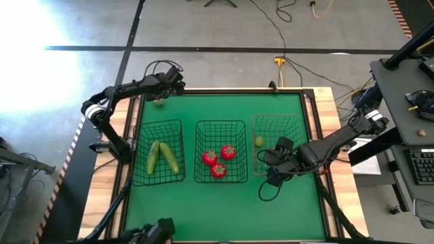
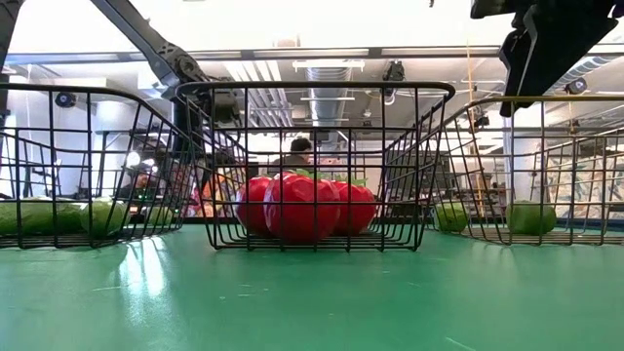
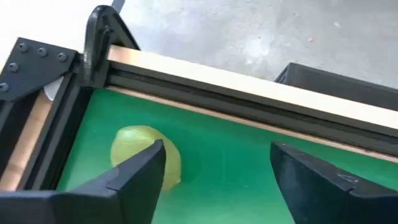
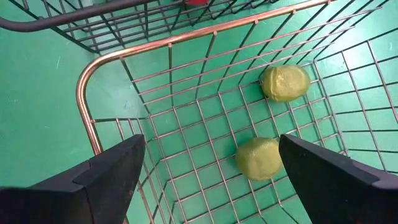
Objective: Sort produce into baskets
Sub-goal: Put the lime into the gold wire basket
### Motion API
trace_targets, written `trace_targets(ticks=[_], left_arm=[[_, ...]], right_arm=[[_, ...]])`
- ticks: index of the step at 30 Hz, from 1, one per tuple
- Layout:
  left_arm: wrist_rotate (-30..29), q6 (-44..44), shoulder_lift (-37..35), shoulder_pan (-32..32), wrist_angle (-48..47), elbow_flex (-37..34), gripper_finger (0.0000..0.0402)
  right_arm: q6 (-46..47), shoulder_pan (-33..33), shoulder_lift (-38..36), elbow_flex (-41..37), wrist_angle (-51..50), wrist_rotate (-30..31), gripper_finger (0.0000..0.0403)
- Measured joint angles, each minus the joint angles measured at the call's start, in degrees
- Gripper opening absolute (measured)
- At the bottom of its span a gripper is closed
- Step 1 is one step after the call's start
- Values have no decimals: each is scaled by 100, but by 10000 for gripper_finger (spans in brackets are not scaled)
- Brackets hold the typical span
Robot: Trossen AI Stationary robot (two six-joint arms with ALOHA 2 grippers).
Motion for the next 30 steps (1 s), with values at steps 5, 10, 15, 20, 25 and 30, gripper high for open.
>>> trace_targets(ticks=[5,10,15,20,25,30], left_arm=[[-16,-2,30,161,-262,-127,315],[42,-89,86,477,-479,-210,330],[309,-203,146,666,-567,-211,332],[235,-269,282,724,-481,-211,332],[293,-925,646,767,-456,-209,332],[234,-1248,1002,742,-482,30,329]], right_arm=[[34,0,0,0,-4,0,364],[33,0,0,0,-11,0,364],[26,-11,0,0,-9,0,364],[33,-11,0,0,-4,2,364],[53,-13,0,0,0,28,364],[70,-13,0,0,-3,26,364]])
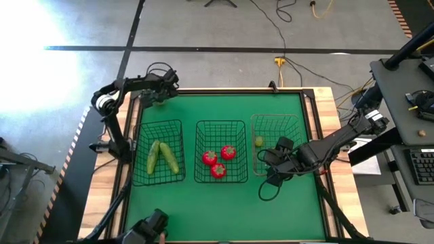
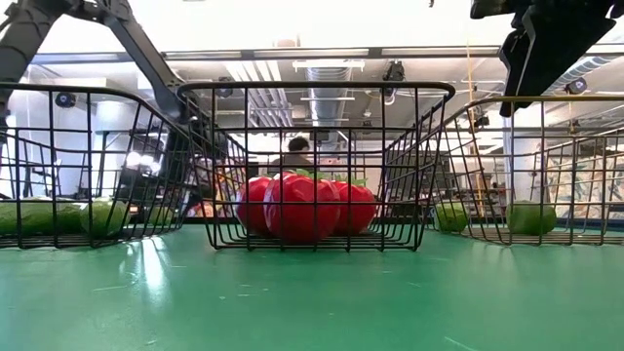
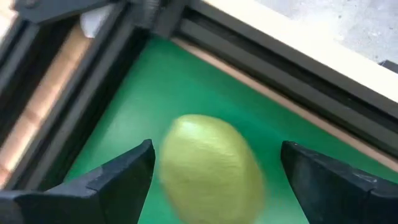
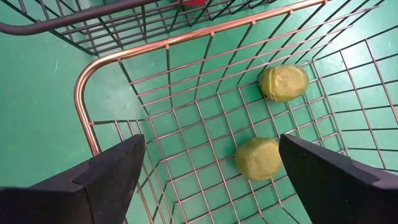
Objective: Sort produce into baskets
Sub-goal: Put the lime into the gold wire basket
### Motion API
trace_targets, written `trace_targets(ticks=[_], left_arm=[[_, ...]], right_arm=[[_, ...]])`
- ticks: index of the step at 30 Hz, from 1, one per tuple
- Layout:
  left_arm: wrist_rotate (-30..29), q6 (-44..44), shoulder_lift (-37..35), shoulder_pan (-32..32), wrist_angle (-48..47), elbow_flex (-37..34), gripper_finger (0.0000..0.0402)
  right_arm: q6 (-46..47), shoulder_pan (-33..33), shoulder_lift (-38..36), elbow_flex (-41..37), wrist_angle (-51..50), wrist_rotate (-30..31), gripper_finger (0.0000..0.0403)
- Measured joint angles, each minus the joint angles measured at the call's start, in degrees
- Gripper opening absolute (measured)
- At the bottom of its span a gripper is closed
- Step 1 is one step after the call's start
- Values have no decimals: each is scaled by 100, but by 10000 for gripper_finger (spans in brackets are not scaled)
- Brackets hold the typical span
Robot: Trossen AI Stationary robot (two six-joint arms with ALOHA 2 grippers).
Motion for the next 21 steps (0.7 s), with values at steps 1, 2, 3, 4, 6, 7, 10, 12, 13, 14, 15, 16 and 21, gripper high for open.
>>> trace_targets(ticks=[1,2,3,4,6,7,10,12,13,14,15,16,21], left_arm=[[16,44,65,-6,-5,58,327],[31,82,128,-17,-52,108,325],[28,117,184,-35,-96,172,322],[29,134,232,-41,-143,226,320],[9,133,341,-51,-251,329,313],[-22,133,396,-57,-314,391,310],[-31,268,540,-55,-484,568,298],[-31,428,641,-58,-597,698,282],[-26,479,708,-75,-668,764,270],[-29,542,769,-83,-741,834,258],[-33,627,836,-98,-814,912,244],[-34,722,896,-120,-882,979,228],[-79,1207,1098,-259,-1210,1230,152]], right_arm=[[0,0,0,0,-2,0,364],[-1,0,0,0,-6,1,364],[-13,0,0,0,-4,2,364],[-31,0,0,0,-4,4,364],[-63,0,0,0,-4,13,364],[-63,0,0,0,-2,13,364],[-63,0,0,0,-4,13,364],[-63,0,0,0,-4,13,364],[-64,0,0,0,-6,13,364],[-66,0,0,0,-6,13,364],[-72,1,0,0,-6,13,364],[-76,0,0,0,-8,13,364],[-66,4,0,0,-130,11,364]])
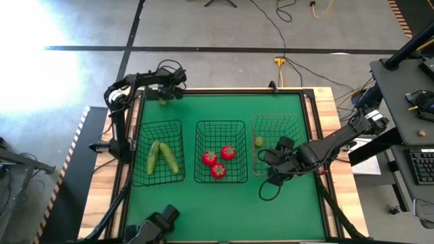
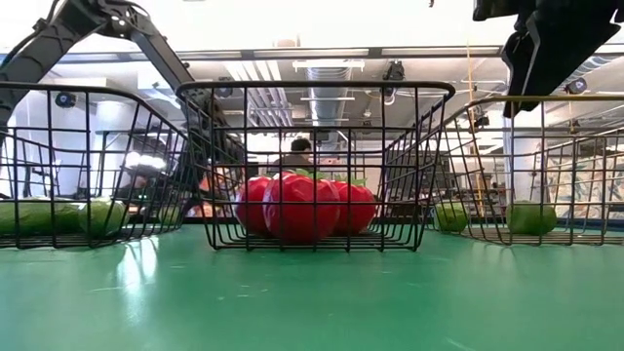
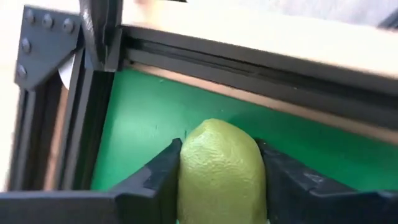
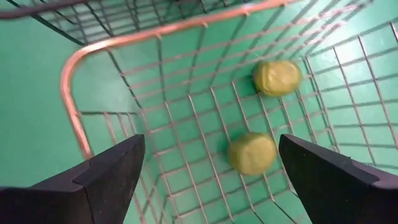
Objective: Sort produce into baskets
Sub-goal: Put the lime into the gold wire basket
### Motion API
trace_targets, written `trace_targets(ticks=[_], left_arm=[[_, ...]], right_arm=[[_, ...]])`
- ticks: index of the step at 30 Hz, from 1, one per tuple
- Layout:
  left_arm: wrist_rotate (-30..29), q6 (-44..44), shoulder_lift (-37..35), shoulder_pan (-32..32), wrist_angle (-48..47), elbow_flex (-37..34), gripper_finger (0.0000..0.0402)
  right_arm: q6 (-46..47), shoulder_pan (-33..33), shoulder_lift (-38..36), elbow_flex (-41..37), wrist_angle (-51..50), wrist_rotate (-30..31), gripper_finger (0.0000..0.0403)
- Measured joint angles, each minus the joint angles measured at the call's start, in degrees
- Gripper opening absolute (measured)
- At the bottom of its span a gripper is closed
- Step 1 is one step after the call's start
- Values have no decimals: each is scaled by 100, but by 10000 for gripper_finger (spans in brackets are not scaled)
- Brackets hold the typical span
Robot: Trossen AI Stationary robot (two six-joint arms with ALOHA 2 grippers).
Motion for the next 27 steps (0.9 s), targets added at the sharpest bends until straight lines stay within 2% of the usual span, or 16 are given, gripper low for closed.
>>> trace_targets(ticks=[3,10,15,22,27], left_arm=[[16,515,24,-75,-217,91,147],[237,1059,10,-423,-1078,377,147],[-43,1237,-182,-920,-1243,839,147],[-130,1493,-584,-2000,-1217,1759,146],[-243,1883,-653,-3076,-931,2443,146]], right_arm=[[108,0,0,0,-199,-10,364],[235,13,0,-2,-500,-148,364],[254,13,0,-2,-536,-190,364],[720,13,-2,-7,-1169,-162,364],[1301,140,-26,-7,-1924,-152,364]])
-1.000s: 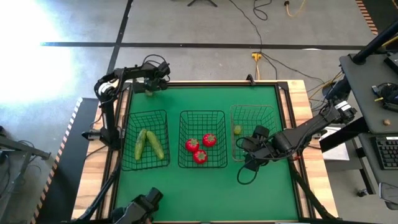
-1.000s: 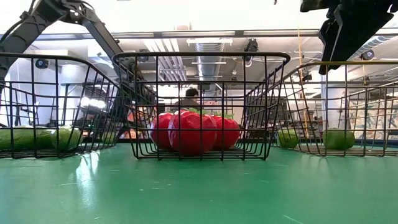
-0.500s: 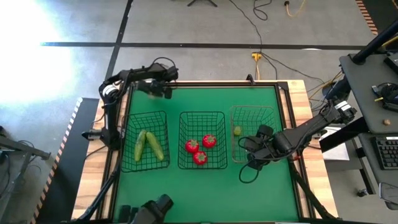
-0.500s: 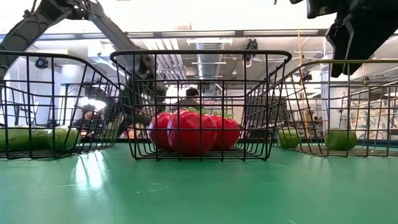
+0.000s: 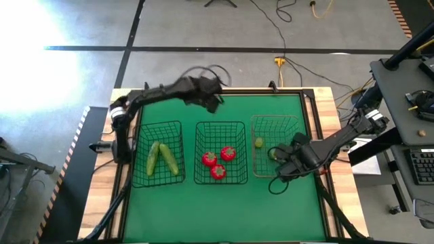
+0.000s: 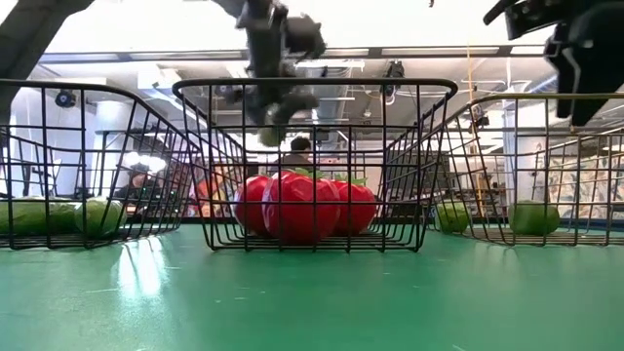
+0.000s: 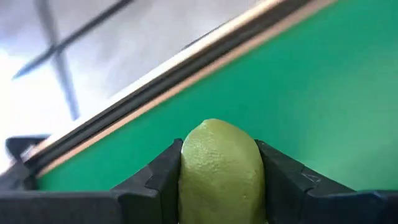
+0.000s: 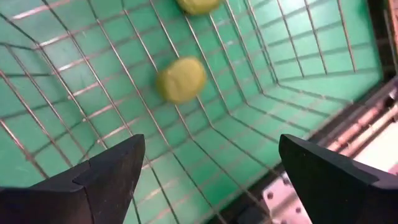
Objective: Sort produce into baskets
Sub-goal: Put the lime into the gold wire basket
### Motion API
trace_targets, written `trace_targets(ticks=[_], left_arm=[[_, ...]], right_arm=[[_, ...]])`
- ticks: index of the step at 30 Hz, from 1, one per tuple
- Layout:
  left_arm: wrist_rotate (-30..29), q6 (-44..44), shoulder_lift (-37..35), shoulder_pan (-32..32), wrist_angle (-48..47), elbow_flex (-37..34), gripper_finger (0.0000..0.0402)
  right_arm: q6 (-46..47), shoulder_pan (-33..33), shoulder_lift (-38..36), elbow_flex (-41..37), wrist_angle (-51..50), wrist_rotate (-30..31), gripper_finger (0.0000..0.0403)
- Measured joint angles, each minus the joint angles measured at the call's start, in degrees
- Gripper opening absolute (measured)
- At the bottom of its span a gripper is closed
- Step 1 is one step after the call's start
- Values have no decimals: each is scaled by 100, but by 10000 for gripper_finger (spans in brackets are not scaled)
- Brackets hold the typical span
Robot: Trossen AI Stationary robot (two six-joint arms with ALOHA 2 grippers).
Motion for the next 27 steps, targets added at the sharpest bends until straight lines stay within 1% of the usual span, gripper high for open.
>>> trace_targets(ticks=[3,4,8,11,13,15,19,23,25,27], left_arm=[[13,260,28,-687,451,252,146],[98,397,35,-879,654,287,145],[780,1088,44,-1515,1690,374,166],[1125,1291,44,-1841,2627,367,171],[1464,1483,44,-1948,3318,274,164],[1838,1712,106,-2032,4200,122,155],[2259,1803,418,-2158,5391,-68,150],[2385,1843,914,-2243,5966,-72,158],[2394,1897,1161,-2262,6077,-63,159],[2409,1897,1392,-2262,6028,110,160]], right_arm=[[351,235,-26,0,-184,-38,364],[441,330,-39,0,-195,-63,364],[786,757,-155,109,-225,-171,364],[997,1090,-255,251,-212,70,364],[1102,1281,-328,369,-217,260,364],[1148,1450,-400,513,-269,356,364],[1183,1677,-546,859,-362,498,364],[1187,1748,-655,1042,-354,617,364],[1183,1750,-680,1036,-366,628,364],[1092,1748,-698,983,-363,624,364]])
